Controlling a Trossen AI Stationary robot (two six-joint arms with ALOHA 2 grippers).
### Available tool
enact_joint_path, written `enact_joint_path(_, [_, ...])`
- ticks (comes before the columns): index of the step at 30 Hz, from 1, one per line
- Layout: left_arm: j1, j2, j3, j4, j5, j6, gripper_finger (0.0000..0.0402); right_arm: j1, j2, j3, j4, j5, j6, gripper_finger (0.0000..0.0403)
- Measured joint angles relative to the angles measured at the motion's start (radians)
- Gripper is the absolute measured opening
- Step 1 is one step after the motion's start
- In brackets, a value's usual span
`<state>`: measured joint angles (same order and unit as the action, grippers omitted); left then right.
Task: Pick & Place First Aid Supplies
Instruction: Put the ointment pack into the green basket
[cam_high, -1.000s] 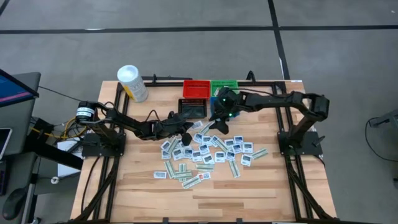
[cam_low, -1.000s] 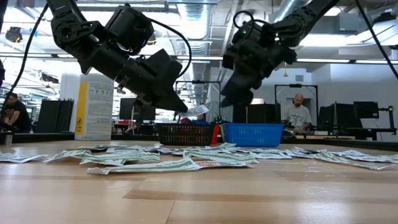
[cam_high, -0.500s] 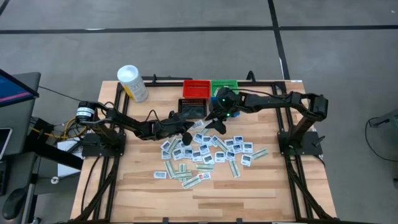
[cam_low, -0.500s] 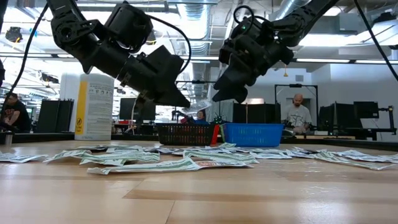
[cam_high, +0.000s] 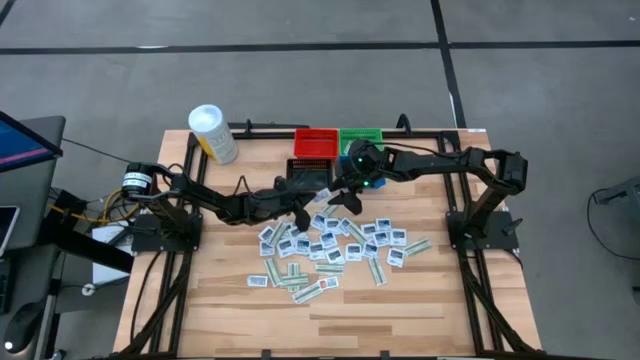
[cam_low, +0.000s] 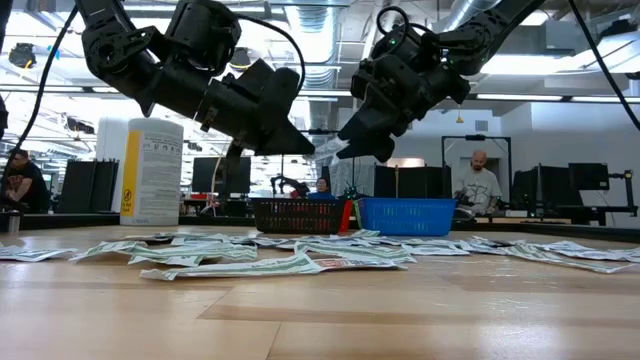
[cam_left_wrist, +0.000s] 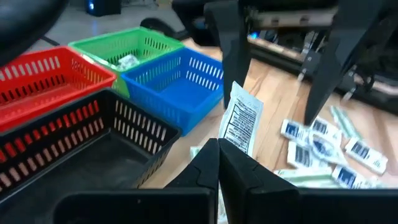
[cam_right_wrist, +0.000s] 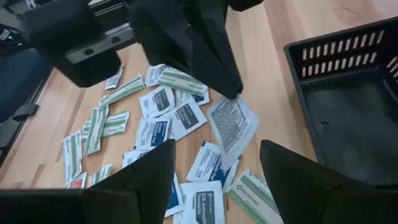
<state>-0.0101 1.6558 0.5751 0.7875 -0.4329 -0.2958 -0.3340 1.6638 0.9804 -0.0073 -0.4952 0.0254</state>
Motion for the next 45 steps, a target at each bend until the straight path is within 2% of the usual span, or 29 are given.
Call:
enact_joint_path(11, [0.0, 0.0, 0.0, 0.024, 0.0, 0.0, 0.0005, 0.0, 0.0, 0.0, 0.043, 0.058, 0.038, 0.0226])
enact_joint_path(14, [0.0, 0.0, 0.0, 0.024, 0.0, 0.0, 0.0006, 0.0, 0.0, 0.0, 0.051, 0.064, 0.039, 0.0214])
enact_joint_path(17, [0.0, 0.0, 0.0, 0.024, 0.0, 0.0, 0.0004, 0.0, 0.0, 0.0, 0.049, 0.064, 0.039, 0.0179])
enact_joint_path(24, [0.0, 0.0, 0.0, 0.024, 0.0, 0.0, 0.0007, 0.0, 0.0, 0.0, 0.046, 0.057, 0.027, 0.0028])
enact_joint_path(26, [0.0, 0.0, 0.0, 0.024, 0.0, 0.0, 0.0007, 0.0, 0.0, 0.0, 0.046, 0.054, 0.024, 0.0009])
enact_joint_path(29, [0.0, 0.0, 0.0, 0.024, 0.0, 0.0, 0.0007, 0.0, 0.0, 0.0, 0.046, 0.052, 0.025, 0.0015])
enact_joint_path(33, [0.0, 0.0, 0.0, 0.027, 0.0, -0.002, 0.0007, 0.0, 0.0, 0.0, 0.046, 0.051, 0.02, 0.0003])
enact_joint_path(37, [0.004, 0.0, 0.0, 0.039, 0.0, -0.054, 0.0011, 0.0, 0.0, 0.0, 0.045, 0.051, 0.02, 0.0003])
enact_joint_path(45, [0.006, -0.018, 0.0, 0.05, 0.0, -0.112, 0.0075, -0.01, 0.0, 0.0, 0.045, 0.049, 0.005, 0.0001])
